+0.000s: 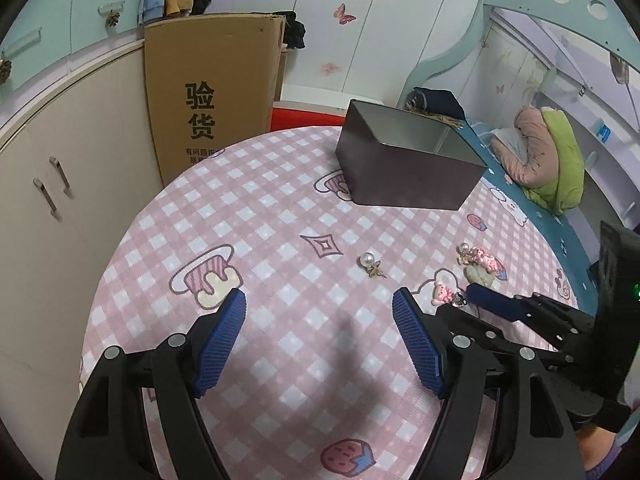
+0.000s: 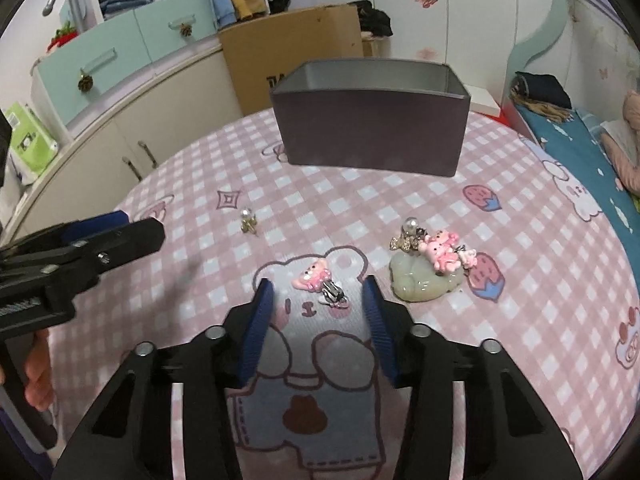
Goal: Organize jewelry
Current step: 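Move both tools back to the table and grasp the pearl earring with the right tool, then carry the pearl earring into the grey tin with the right tool and open it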
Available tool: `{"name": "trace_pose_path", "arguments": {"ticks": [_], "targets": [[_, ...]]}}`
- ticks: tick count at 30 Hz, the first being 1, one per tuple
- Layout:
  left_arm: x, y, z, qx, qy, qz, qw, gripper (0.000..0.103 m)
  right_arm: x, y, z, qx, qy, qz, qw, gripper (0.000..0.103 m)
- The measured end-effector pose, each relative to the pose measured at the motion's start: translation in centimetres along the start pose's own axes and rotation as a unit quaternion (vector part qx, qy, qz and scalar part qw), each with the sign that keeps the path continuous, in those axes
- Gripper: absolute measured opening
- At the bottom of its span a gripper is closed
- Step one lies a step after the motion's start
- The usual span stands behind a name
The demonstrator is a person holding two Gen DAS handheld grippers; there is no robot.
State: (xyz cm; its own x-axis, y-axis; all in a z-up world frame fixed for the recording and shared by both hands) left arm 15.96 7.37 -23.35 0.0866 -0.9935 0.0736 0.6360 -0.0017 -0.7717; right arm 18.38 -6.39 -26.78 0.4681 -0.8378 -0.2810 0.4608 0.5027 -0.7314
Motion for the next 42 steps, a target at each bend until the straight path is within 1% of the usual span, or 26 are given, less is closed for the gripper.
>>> {"name": "trace_pose_path", "arguments": {"ticks": [1,2,3,4,6,8,14,20,22,23,25,26,27,29,30,31,32,33,34,37,42], "targets": [[0.0,0.1,0.0,-0.001,0.0,-0.002,1.0,0.073,0.1,0.0,0.0,-0.002,-0.003,-0.001,1.0,0.03],[0.1,0.1,0.0,-0.002,0.0,-0.003,1.0,0.073,0.1,0.1,0.0,-0.004,-0.007,-0.004,1.0,0.028],[0.2,0.3,-0.1,-0.005,-0.001,-0.006,1.0,0.073,0.2,0.1,0.1,-0.004,-0.008,-0.004,1.0,0.019],[0.3,0.4,-0.1,-0.007,-0.002,-0.01,0.9999,0.073,0.4,0.2,0.0,-0.006,-0.01,-0.005,1.0,0.016],[0.6,0.7,0.0,-0.011,-0.004,-0.014,0.9998,0.073,0.7,0.1,0.1,-0.006,-0.008,0.004,1.0,0.015],[1.0,1.1,0.1,-0.015,-0.002,-0.019,0.9997,0.073,1.1,-0.2,0.2,-0.002,-0.006,0.002,1.0,0.015],[3.0,2.4,0.4,-0.021,0.011,-0.023,0.9995,0.073,2.3,-2.1,1.4,0.028,0.009,0.005,1.0,0.015],[4.1,4.0,1.0,-0.022,0.022,-0.012,0.9994,0.073,3.6,-3.7,2.9,0.053,0.02,0.007,0.998,0.015],[4.3,4.4,1.4,-0.017,0.024,-0.005,0.9996,0.073,4.1,-4.1,3.2,0.059,0.023,0.007,0.998,0.015],[4.4,4.6,1.6,-0.018,0.029,0.0,0.9994,0.071,4.3,-4.3,3.4,0.06,0.026,0.009,0.998,0.015],[4.5,5.0,1.8,-0.019,0.032,0.003,0.9993,0.063,4.7,-4.6,3.7,0.065,0.03,0.012,0.997,0.015],[4.5,5.2,1.9,-0.022,0.033,0.004,0.9992,0.055,4.8,-4.6,3.8,0.065,0.031,0.014,0.997,0.015],[4.4,5.4,1.9,-0.023,0.033,0.008,0.9992,0.052,4.9,-4.6,3.9,0.067,0.035,0.018,0.997,0.015],[4.5,5.6,2.0,-0.018,0.04,0.015,0.9989,0.049,5.1,-4.7,4.1,0.07,0.038,0.021,0.997,0.015],[4.6,5.6,2.0,-0.016,0.048,0.024,0.9984,0.039,5.2,-4.7,4.2,0.07,0.038,0.021,0.997,0.015],[4.6,5.7,2.0,-0.012,0.058,0.036,0.9976,0.033,5.2,-4.7,4.3,0.07,0.038,0.023,0.997,0.015],[4.7,5.7,2.0,-0.009,0.066,0.043,0.9968,0.023,5.1,-4.6,4.3,0.071,0.038,0.023,0.997,0.015],[4.7,5.7,2.0,-0.007,0.075,0.048,0.996,0.016,5.1,-4.6,4.4,0.071,0.038,0.024,0.996,0.015],[4.7,5.7,2.0,-0.007,0.077,0.043,0.9961,0.013,5.1,-4.6,4.6,0.071,0.038,0.026,0.996,0.015],[4.3,5.6,2.1,-0.009,0.065,0.028,0.9975,0.011,5.0,-4.6,4.8,0.073,0.038,0.03,0.996,0.015],[3.6,4.5,2.9,-0.013,0.035,-0.027,0.9989,0.011,4.9,-5.0,5.5,0.078,0.034,0.027,0.996,0.015]]}}
Point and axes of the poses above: each gripper's, at about its wrist camera, not at the fingertips, and y roughly the way its jaws point, x to its right, z to its top, the point moved 6 cm from there along y, roughly the way its jaws point, and after that the axes turned 10 degrees about z, right-handed, at the moved point
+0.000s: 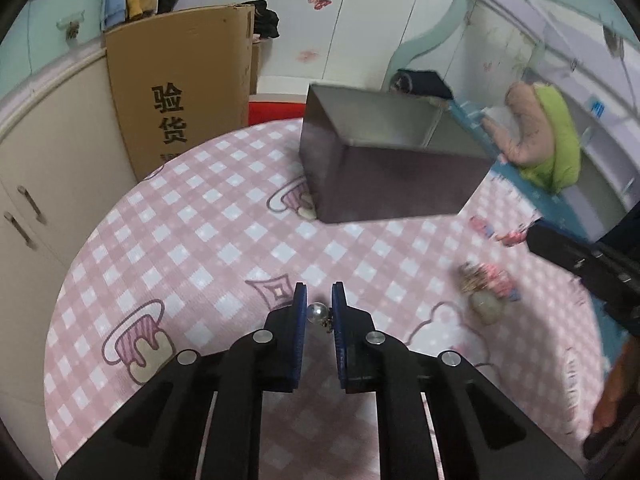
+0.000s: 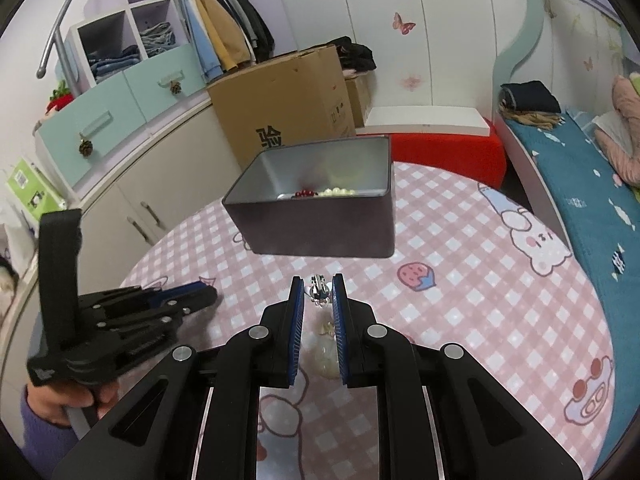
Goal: Organize jewelry
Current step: 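Carry the pearl earring into the grey tin with the right tool and open it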
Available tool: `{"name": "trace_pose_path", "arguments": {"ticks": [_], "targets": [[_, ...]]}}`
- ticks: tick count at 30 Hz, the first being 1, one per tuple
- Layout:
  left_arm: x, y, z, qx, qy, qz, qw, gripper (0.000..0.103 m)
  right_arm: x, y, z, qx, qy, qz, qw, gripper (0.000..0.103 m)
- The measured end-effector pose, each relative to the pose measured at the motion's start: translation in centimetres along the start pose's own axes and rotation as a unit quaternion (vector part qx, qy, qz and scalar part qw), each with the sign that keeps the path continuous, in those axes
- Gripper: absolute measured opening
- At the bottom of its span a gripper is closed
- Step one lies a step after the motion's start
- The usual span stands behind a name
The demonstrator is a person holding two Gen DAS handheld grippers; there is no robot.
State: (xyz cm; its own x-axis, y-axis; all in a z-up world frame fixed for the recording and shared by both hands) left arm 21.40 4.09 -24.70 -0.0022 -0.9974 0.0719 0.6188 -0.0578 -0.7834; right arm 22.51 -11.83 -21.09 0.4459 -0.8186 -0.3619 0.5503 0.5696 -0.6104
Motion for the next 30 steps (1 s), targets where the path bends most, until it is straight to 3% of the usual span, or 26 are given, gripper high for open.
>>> {"name": "trace_pose_path", "arguments": {"ticks": [5,14,22,30], "targets": [[-0.7,-2.5,2.7,0.019,-0.036,-0.068,0.9969,0.011,-0.1,-0.4,1.6,0.009,-0.004,0.003,1.0,0.015],[0.9,-3.1,9.3,0.035,-0.041,-0.12,0.9914,0.011,-0.2,0.1,6.1,0.023,-0.019,-0.009,1.0,0.015],[3.4,-0.1,12.5,0.016,-0.024,-0.096,0.995,0.011,0.5,2.1,9.6,0.021,-0.021,-0.029,0.999,0.015],[4.0,2.8,12.0,-0.004,-0.003,-0.068,0.9976,0.011,1.8,5.7,9.0,-0.012,-0.007,-0.033,0.999,0.015]]}}
Point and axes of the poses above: each gripper's, at about its wrist camera, not at the fingertips, and y roughly the way its jaws point, x to its right, z to its top, the point moved 6 cm from there along y, roughly the way its jaws point, and after that the axes turned 10 degrees about z, right-handed, at the moved point
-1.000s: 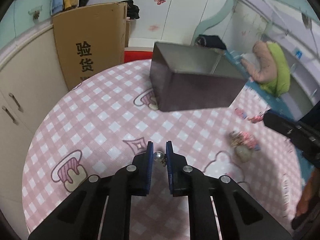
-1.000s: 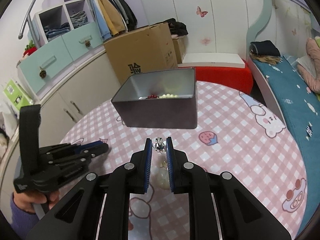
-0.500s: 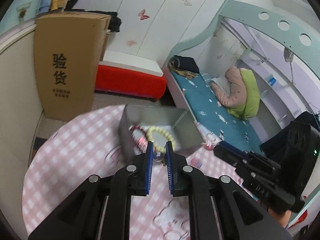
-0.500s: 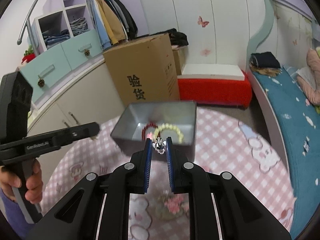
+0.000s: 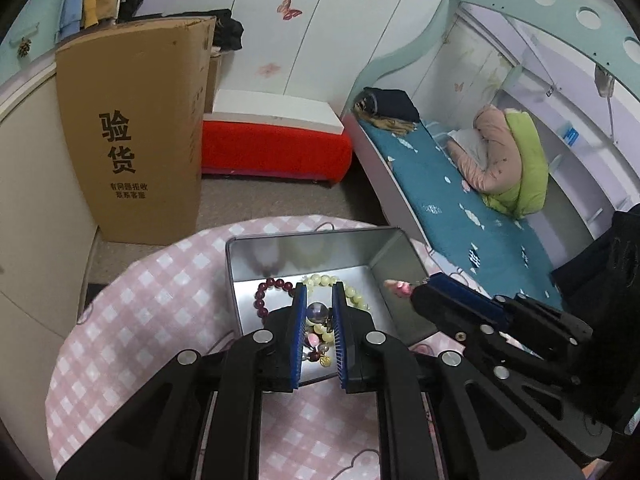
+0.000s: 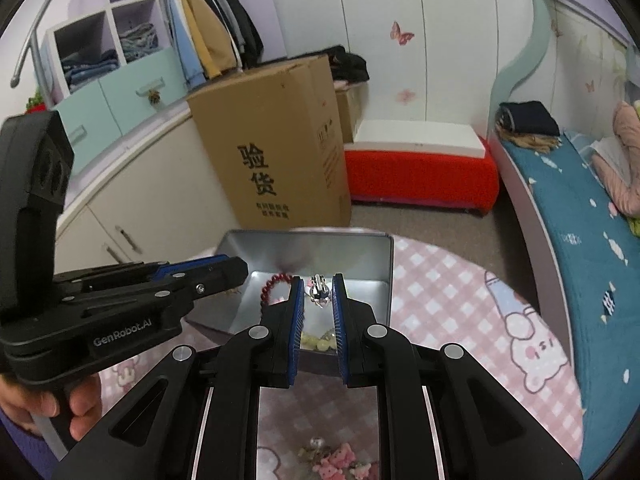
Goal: Organize jewelry
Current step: 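Carry the pearl earring into the grey tin with the right tool and open it, then withdraw both tools and grasp the pink charm with the right tool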
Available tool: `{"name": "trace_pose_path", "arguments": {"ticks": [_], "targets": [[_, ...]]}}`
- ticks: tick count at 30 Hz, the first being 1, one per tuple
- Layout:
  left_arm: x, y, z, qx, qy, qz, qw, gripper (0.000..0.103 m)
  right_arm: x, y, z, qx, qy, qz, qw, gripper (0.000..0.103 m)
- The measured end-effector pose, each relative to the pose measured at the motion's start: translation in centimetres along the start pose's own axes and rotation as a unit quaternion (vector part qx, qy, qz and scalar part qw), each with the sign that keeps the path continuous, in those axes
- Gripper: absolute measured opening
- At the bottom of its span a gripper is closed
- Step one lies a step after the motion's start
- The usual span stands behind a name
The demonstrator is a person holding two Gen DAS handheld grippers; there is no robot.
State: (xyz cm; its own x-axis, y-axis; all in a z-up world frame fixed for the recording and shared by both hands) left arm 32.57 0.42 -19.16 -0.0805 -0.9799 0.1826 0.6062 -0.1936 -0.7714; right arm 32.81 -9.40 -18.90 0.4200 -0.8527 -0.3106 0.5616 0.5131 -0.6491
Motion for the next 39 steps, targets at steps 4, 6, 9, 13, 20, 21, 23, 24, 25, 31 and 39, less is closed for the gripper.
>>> {"name": "trace_pose_path", "arguments": {"ticks": [4,6,9,13,20,21,23,24,25,31,39], "targets": [[0.0,0.6,-0.5,-0.007,0.003,0.007,1.0,0.012,0.4,1.0,-0.6,-0.011,0.005,-0.002,1.0,0.015],[0.0,0.7,-0.6,-0.008,0.005,0.007,0.9999,0.012,0.6,1.2,-0.8,-0.013,0.007,-0.002,1.0,0.015],[0.1,0.5,-0.6,-0.006,0.004,0.009,0.9999,0.013,0.9,1.3,-1.2,-0.014,0.011,-0.001,1.0,0.015],[-0.1,0.2,-0.5,0.001,-0.004,0.012,0.9999,0.035,1.1,1.4,-1.3,-0.017,0.015,0.0,1.0,0.015],[0.0,-0.6,-0.6,0.006,-0.002,0.01,0.9999,0.035,0.9,1.1,-1.5,-0.015,0.016,0.004,1.0,0.015],[0.0,-0.7,-0.7,0.008,-0.002,0.011,0.9999,0.035,0.9,1.0,-1.6,-0.015,0.016,0.005,1.0,0.015],[0.0,-1.0,-0.7,0.01,-0.001,0.011,0.9999,0.035,0.8,0.8,-1.6,-0.013,0.017,0.005,1.0,0.017],[0.0,-1.2,-0.7,0.011,-0.001,0.012,0.9999,0.035,0.7,0.6,-1.6,-0.011,0.017,0.005,1.0,0.017],[-0.1,-1.4,-0.8,0.012,-0.001,0.012,0.9999,0.035,0.7,0.4,-1.7,-0.01,0.018,0.005,1.0,0.017],[-0.1,-3.4,-1.2,0.033,-0.002,0.017,0.9993,0.051,0.6,-1.8,-1.6,0.002,0.015,-0.004,1.0,0.017],[0.7,-6.2,-3.4,0.058,0.004,0.022,0.9981,0.063,1.2,-5.3,-3.7,0.008,0.019,-0.014,1.0,0.026]]}}
Point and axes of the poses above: each gripper's, at about its wrist camera, not at the fingertips, and y roughly the way its jaws point, x to its right, z to its top, the point moved 6 cm from there along y, roughly the way its jaws point, and after that the axes turned 10 degrees about z, right-handed, at the moved point
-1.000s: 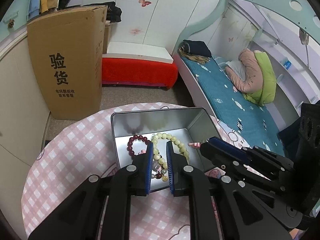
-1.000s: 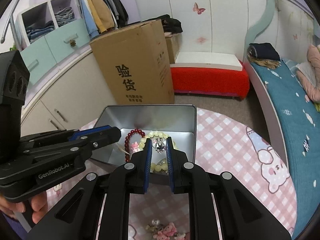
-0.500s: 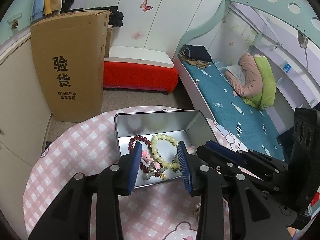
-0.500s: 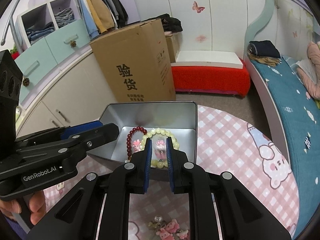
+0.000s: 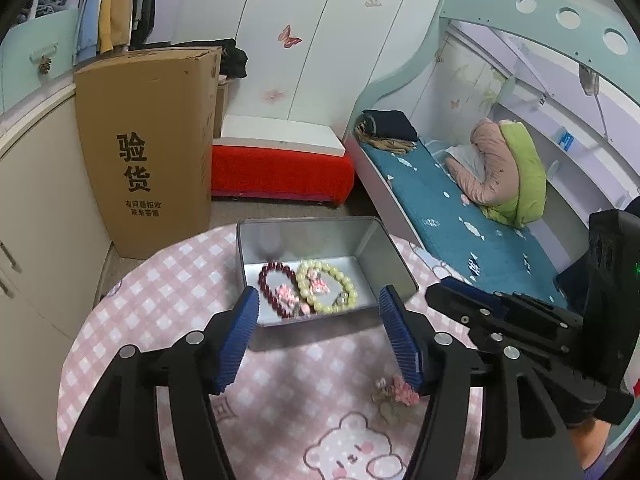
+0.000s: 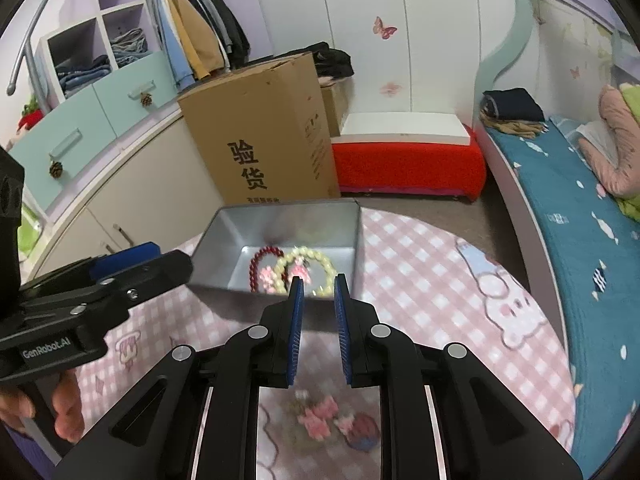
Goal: Organize jewelry
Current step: 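Withdraw both tools and grasp the pink charm with the right tool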
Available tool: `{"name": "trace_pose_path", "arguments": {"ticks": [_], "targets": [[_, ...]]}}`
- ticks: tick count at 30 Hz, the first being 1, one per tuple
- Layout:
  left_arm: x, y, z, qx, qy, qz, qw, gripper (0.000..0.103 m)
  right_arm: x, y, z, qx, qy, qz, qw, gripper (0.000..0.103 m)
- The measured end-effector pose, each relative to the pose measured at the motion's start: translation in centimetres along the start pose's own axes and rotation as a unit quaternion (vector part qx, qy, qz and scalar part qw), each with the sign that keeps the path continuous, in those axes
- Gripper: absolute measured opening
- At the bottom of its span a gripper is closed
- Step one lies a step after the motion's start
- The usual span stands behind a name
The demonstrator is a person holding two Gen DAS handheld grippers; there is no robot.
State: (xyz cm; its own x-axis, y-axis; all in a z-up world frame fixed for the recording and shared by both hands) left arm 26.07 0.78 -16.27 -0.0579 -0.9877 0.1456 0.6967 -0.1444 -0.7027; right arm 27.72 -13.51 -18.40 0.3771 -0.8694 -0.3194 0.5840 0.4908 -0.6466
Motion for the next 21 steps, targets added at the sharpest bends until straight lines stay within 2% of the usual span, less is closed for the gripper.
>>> {"name": "trace_pose_path", "arguments": {"ticks": [1,7,14,21], "targets": [[0.0,-0.2,-0.2,0.002,0.0,0.002,1.0,0.065,0.1,-0.4,-0.4,0.001,0.002,-0.002,1.0,0.031],[0.2,-1.0,-3.0,0.0,0.002,0.017,0.9999,0.066,0.7,-1.5,-3.9,-0.017,0.005,-0.003,1.0,0.032],[-0.3,-0.6,-6.3,-0.022,-0.001,0.021,0.9995,0.066,0.0,0.6,-7.9,-0.063,-0.001,0.008,0.998,0.032],[-0.2,0.0,-8.1,-0.041,-0.003,0.023,0.9989,0.066,-1.2,2.4,-9.1,-0.076,-0.014,0.007,0.997,0.032]]}}
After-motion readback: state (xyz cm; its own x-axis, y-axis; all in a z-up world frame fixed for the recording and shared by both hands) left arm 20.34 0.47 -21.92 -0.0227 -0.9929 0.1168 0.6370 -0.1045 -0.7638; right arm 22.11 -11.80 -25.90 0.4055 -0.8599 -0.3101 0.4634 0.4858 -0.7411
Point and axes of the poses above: each gripper's, at about its wrist camera, not at the fingertips, and y roughly the way its jaws point, x to its right, z to its top, the point moved 6 cm from there along y, roughly the way its jaws point, and after that the axes turned 10 degrees about z, right-handed, at the moved point
